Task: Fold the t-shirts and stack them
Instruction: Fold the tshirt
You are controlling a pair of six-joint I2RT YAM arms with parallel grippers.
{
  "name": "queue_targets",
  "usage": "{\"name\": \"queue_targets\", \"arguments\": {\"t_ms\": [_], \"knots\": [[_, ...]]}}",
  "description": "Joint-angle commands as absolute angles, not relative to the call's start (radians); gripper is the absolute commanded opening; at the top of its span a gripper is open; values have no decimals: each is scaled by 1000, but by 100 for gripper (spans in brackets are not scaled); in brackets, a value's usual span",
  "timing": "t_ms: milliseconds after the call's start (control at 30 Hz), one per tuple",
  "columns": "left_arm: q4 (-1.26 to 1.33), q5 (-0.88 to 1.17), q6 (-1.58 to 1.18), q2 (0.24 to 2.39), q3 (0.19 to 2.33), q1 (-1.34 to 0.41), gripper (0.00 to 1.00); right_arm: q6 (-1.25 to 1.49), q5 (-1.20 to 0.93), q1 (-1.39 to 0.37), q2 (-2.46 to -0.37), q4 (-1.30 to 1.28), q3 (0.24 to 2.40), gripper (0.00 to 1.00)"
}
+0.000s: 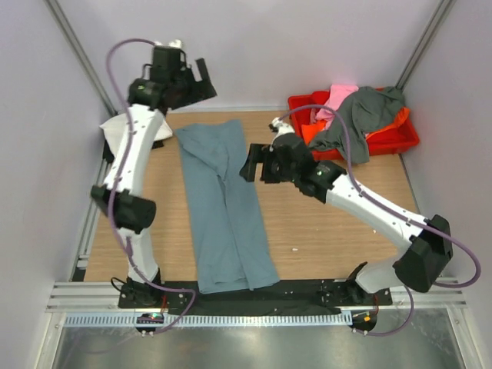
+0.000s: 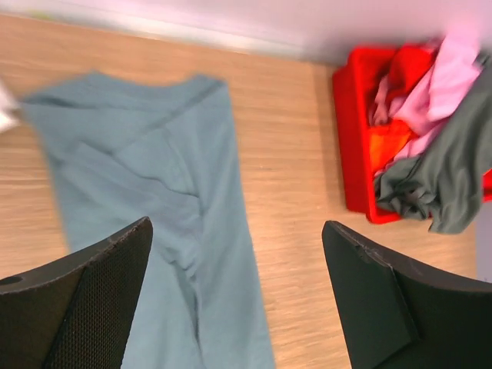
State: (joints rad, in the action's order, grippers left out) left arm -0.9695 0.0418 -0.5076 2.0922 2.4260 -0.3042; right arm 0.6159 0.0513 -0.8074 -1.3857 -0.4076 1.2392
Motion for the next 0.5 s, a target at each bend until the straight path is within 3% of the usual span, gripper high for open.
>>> {"name": "queue_targets", "arguments": {"t_ms": [0,133,267,467], "knots": [[-1086,-81,-460,1811,2270,-275,92,511,15,-707,-1451,-342,1307,89],[-996,-94,-472,1399,1835,-275,92,410,14,-626,-1732,-426,1576,88],[-931,-103,-485,1133,1417,-276,93,351,12,-582,-1981,-460,1804,87],[-943,-57,-477,982,1188,-276,90,259,14,-526,-2464,-707,2452,84]]}}
